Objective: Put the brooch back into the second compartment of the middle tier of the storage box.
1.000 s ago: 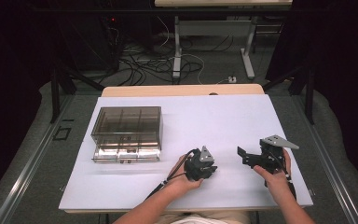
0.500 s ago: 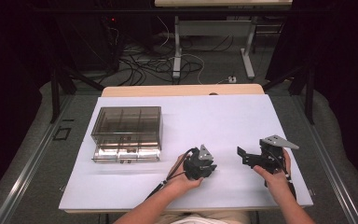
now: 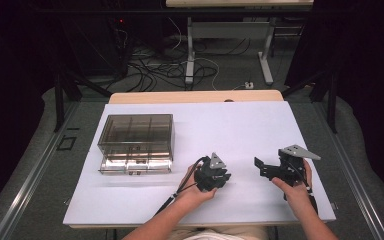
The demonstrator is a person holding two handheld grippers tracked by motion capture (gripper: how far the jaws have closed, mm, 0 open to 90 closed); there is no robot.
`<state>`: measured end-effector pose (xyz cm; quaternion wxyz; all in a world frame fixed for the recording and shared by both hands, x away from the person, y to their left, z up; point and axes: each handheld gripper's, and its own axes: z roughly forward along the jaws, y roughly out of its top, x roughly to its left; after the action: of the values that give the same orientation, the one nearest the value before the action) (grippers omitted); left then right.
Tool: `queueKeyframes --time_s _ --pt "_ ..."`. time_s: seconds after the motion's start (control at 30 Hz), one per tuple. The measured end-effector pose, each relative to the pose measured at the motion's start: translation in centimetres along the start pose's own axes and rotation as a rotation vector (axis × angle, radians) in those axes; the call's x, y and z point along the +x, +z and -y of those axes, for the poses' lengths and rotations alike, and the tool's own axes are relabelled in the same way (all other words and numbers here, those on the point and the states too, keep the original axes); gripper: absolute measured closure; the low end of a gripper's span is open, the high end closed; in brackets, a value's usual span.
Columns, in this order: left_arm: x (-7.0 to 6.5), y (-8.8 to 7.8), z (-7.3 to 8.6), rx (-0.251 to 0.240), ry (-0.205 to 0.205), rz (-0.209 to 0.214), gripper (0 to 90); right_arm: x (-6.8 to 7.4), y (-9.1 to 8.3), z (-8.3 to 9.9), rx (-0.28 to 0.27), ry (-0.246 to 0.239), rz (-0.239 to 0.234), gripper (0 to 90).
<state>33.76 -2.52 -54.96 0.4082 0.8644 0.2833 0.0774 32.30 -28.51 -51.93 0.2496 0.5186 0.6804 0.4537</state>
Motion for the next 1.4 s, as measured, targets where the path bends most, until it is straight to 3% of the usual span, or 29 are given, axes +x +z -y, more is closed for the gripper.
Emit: queueKeyframes --time_s 0.17,0.53,1.0,1.2,1.4 --pt "0.0 -0.4 -0.1 -0.003 -0.030 0.001 75.4 0.0 0.1 0.0 -0.009 0.004 0.001 1.9" --pt "-0.1 -1.7 -0.4 -0.023 -0.050 -0.001 75.3 0.0 0.0 0.1 -0.008 0.010 -0.001 2.0" --pt "-0.4 -3.5 -0.9 -0.039 -0.039 -0.013 75.3 0.0 0.0 0.1 -0.010 0.006 0.002 2.0" --pt "-0.6 -4.3 -1.1 -0.046 -0.061 -0.006 75.4 0.0 0.0 0.1 -0.010 0.007 0.003 2.0" --pt "-0.5 -5.3 -1.2 -0.054 -0.057 -0.013 75.4 -0.1 0.0 0.1 -0.010 0.002 0.002 2.1"
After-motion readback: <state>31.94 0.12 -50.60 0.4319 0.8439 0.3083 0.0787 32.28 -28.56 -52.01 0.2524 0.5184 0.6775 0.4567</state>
